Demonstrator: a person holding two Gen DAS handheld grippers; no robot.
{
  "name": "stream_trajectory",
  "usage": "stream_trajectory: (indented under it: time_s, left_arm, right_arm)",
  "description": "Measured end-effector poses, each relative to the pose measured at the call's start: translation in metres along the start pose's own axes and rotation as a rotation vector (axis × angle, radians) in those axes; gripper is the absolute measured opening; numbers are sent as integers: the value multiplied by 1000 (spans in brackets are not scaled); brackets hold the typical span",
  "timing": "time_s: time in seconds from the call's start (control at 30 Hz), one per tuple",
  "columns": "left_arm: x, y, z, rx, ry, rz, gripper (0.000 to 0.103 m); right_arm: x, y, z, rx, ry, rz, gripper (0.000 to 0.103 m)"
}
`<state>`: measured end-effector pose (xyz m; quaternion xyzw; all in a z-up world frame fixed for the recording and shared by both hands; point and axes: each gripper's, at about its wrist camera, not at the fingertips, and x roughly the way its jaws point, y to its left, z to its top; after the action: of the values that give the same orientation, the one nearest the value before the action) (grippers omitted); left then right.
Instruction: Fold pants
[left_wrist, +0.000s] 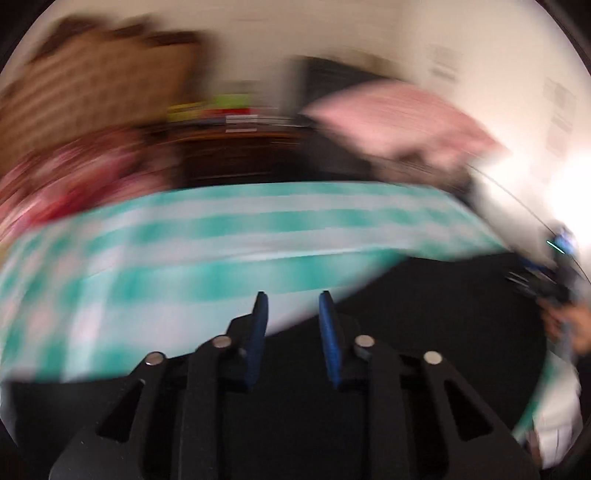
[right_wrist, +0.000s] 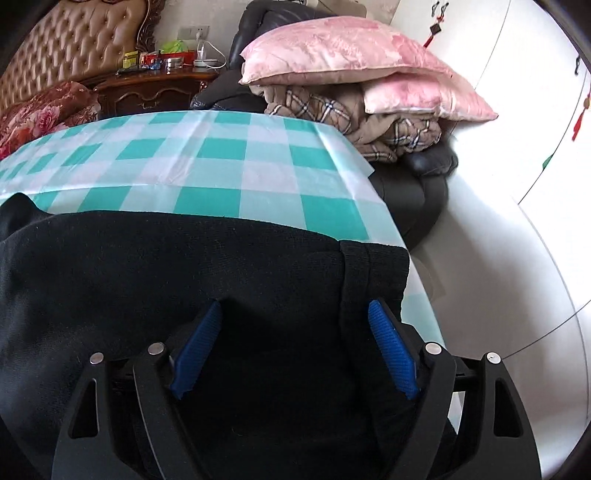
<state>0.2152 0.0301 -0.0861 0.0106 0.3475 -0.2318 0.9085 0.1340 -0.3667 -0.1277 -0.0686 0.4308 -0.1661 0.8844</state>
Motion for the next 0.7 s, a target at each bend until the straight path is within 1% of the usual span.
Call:
stream_trajectory:
  time_s: [0.07, 0.1, 0.13, 0.17, 0.2, 0.23, 0.27, 0.3, 0.33, 0.37, 0.4, 0.43, 0.47, 0.5, 0.53, 0.57, 0.6, 0.63, 0.67, 0.7]
  left_arm:
    - [34, -54, 12, 78, 49, -119, 20]
    - [56, -86, 15, 139, 80, -167, 16]
    - [73, -107, 13, 184, 108, -191, 13]
    - [91, -122, 11, 215, 143, -211, 6]
    - [112, -136, 9, 231, 183, -210, 5]
    - [126, -138, 7, 241, 203, -182, 4]
    - [139, -135, 6, 243, 215, -144, 1]
    - [149, -123, 11, 207, 212, -121, 1]
    - [152, -112, 16, 152, 205, -126, 1]
    - [151, -103, 21, 117, 187, -95, 1]
    - [147, -100, 28, 112, 171, -96, 1]
    - [143, -102, 30, 112, 164, -115, 1]
    - [140, -109, 32, 120, 156, -147, 1]
    - [141, -123, 34, 153, 155, -180, 1]
    - [144, -132, 34, 181, 163, -186, 2]
    - [152, -142, 34, 204, 175, -174, 4]
    - [163, -149, 34, 219, 196, -122, 4]
    - [171, -150, 34, 208, 203, -65, 4]
    - [176, -145, 38, 168, 194, -4, 4]
    - [176, -137, 43, 100, 167, 44, 4]
  right_arm:
    - [0, -1, -1, 11, -3, -3, 79]
    - [1, -1, -1, 11, -5, -5, 80]
    - [0, -1, -1, 11, -8, -4, 81]
    - [0, -1, -2, 15, -10, -1, 81]
    - [-1, -2, -2, 17, -11, 1, 81]
    - [-1, -3, -3, 22, -14, 4, 81]
    - [-2, -3, -3, 26, -17, 6, 81]
    - [-2, -4, -4, 29, -20, 8, 81]
    - [-3, -4, -4, 29, -24, 10, 81]
    - [-3, -4, -4, 30, -25, 13, 81]
    - [-2, -5, -4, 34, -24, 20, 81]
    - [-2, -5, -4, 36, -23, 25, 81]
    - [-1, -6, -4, 39, -23, 30, 81]
    - [-1, -6, -3, 41, -22, 33, 82]
    - [-1, -7, -4, 43, -21, 34, 82]
    - [-1, -7, -4, 43, -22, 34, 82]
    - [-1, -7, -3, 42, -22, 34, 82]
    - [-1, -7, -4, 42, -23, 34, 82]
    - [-1, -7, -4, 43, -24, 35, 82]
    - [-1, -7, -4, 44, -24, 35, 82]
